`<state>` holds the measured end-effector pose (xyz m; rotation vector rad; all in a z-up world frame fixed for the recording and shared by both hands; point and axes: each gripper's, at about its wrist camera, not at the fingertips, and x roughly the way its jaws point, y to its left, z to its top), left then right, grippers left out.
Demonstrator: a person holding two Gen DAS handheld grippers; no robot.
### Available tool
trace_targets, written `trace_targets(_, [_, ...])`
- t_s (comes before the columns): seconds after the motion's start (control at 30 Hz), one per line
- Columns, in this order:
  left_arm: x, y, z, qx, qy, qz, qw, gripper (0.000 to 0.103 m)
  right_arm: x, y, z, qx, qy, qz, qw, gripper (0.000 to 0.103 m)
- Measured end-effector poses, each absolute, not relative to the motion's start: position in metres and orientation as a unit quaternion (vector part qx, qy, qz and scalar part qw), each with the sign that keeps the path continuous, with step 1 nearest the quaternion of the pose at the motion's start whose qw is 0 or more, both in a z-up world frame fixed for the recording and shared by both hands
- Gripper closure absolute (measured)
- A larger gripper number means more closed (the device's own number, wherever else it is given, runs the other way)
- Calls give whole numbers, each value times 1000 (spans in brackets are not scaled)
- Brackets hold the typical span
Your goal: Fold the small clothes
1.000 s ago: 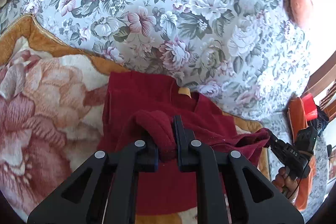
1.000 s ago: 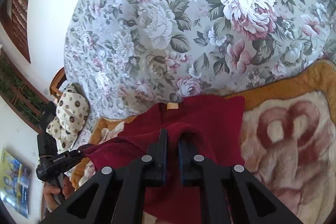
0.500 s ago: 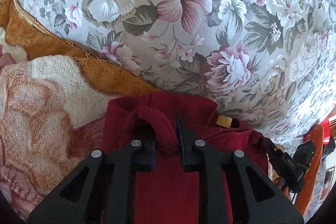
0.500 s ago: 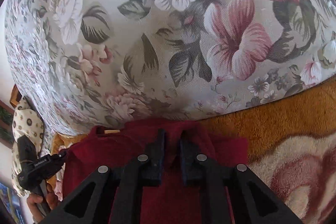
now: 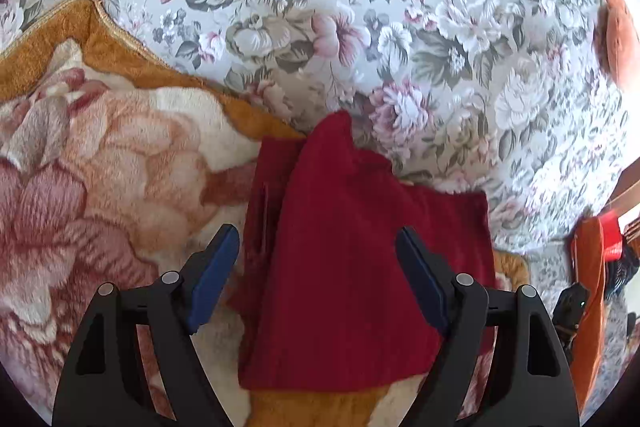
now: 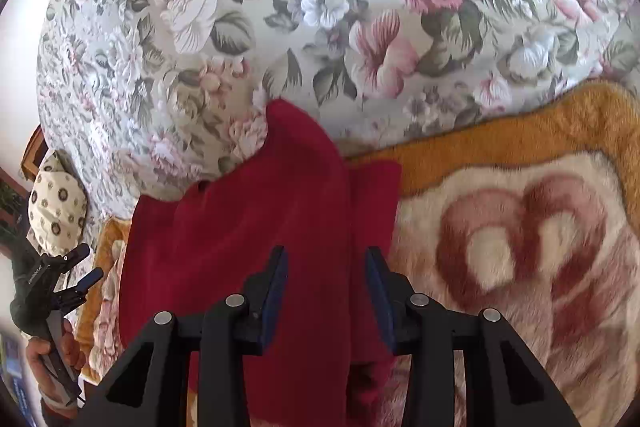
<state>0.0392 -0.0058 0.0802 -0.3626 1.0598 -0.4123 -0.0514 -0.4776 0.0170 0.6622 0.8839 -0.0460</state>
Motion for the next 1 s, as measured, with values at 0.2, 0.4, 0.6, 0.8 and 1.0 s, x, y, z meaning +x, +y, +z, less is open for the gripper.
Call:
trace_targets(0.2, [-14, -10, 46, -152, 526, -213, 810, 22, -97, -466, 16, 328, 413, -3, 850, 65])
trace_targets(0.4, [-29, -15, 27, -142, 536, -216, 804, 22, -107, -449, 4, 313, 424, 16, 850, 65])
trace_targets(0.6, [-22, -22, 20, -113, 527, -224, 812, 55, -109, -444, 5, 272, 419, 14, 866, 96])
trace_targets(0.8, [-16, -10, 17, -122, 530, -234, 806, 80, -124, -446, 30, 239, 396, 6, 886, 97])
trace_targets(1.0, [-19, -14, 18, -100, 525, -229, 814, 80, -120, -448, -5, 211, 445, -31, 870, 97])
